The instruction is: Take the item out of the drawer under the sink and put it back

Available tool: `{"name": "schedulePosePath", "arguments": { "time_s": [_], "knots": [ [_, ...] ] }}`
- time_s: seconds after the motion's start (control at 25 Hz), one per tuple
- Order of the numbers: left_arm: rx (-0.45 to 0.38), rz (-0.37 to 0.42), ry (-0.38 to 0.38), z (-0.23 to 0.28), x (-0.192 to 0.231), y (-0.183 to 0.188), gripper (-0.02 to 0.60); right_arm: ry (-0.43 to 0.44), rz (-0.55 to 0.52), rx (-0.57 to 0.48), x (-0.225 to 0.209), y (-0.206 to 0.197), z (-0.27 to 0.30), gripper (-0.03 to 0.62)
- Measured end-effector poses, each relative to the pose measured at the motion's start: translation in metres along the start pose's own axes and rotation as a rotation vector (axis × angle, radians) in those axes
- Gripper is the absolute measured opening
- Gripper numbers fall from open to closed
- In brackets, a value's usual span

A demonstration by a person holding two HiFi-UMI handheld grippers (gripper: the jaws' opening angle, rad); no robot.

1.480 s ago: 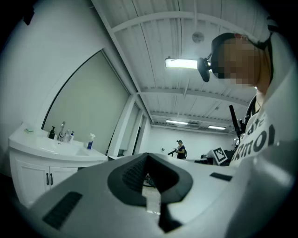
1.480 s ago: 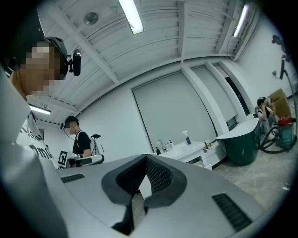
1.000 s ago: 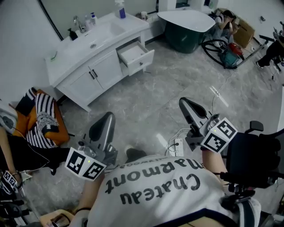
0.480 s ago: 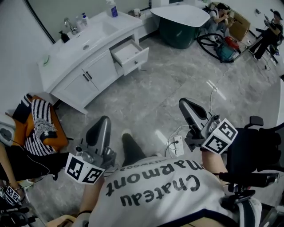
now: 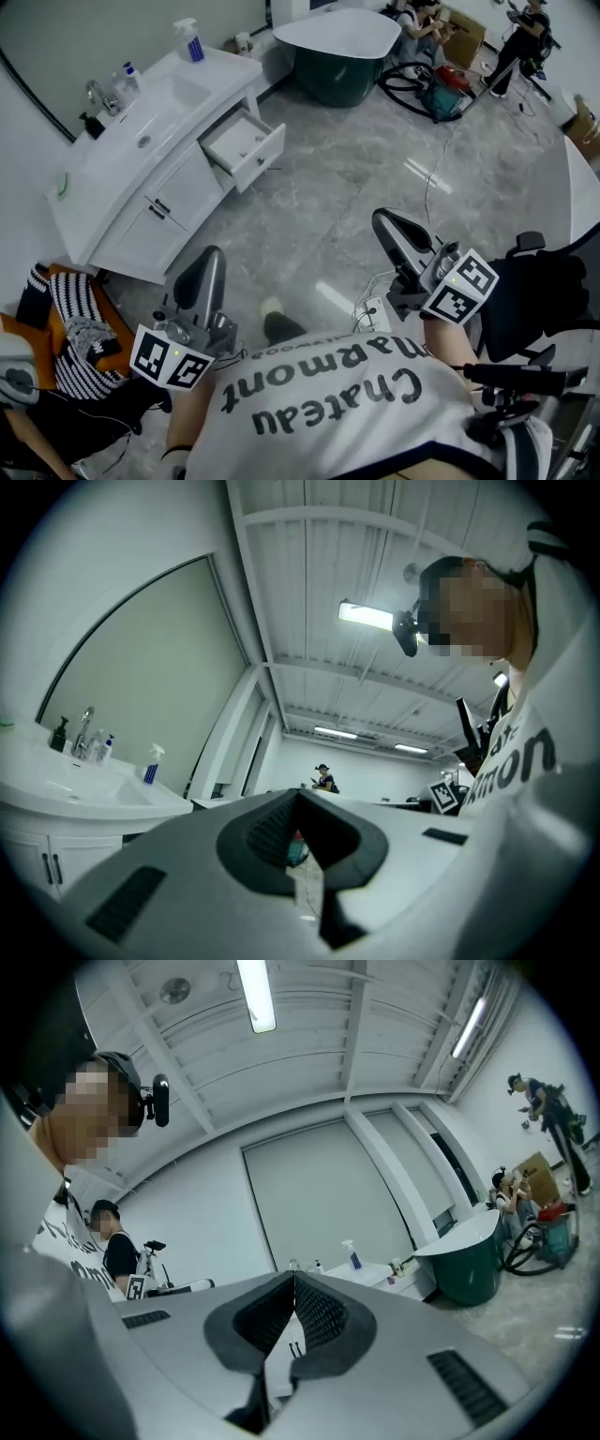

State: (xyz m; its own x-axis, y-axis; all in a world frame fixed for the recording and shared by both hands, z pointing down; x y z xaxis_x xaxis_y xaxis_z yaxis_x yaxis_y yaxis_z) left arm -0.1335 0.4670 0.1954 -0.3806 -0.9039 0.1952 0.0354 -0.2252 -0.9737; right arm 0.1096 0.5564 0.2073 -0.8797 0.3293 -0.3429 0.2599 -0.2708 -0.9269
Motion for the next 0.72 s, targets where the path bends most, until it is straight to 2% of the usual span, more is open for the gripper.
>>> {"name": "schedulePosePath", "arguments": {
  "time_s": [0.12,0.32,0.72],
  "knots": [
    [-0.003,0.032,-0.014,0.011,0.033,0.020,0.008,-0.009,-0.003,-0.010,-0.003,0.014,0.030,0.012],
    [0.032,0.076,0.022,0.020,0.089,0.036,0.008,-0.027,-0.013,-0.005,-0.003,0.030,0.079,0.012],
    [0.068,0.016,0.011,0.013,0.186,0.046,0.008,-0.033,-0.015,-0.005,-0.003,0.050,0.177,0.012]
  ]
}}
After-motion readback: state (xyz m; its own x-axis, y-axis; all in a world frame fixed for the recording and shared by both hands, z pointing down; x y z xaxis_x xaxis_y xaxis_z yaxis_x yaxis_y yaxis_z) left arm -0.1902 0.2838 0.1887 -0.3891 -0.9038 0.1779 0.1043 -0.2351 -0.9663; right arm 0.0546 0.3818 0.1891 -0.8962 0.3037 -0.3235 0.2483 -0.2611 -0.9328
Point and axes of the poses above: the fingertips, and each gripper's own axes: z forward along the fingers, x to its left, y out of its top, the point moved 2 cm from there along -z, backward along the fingers, and after that the axes turned 15 degrees about x, right-handed, at the moved point
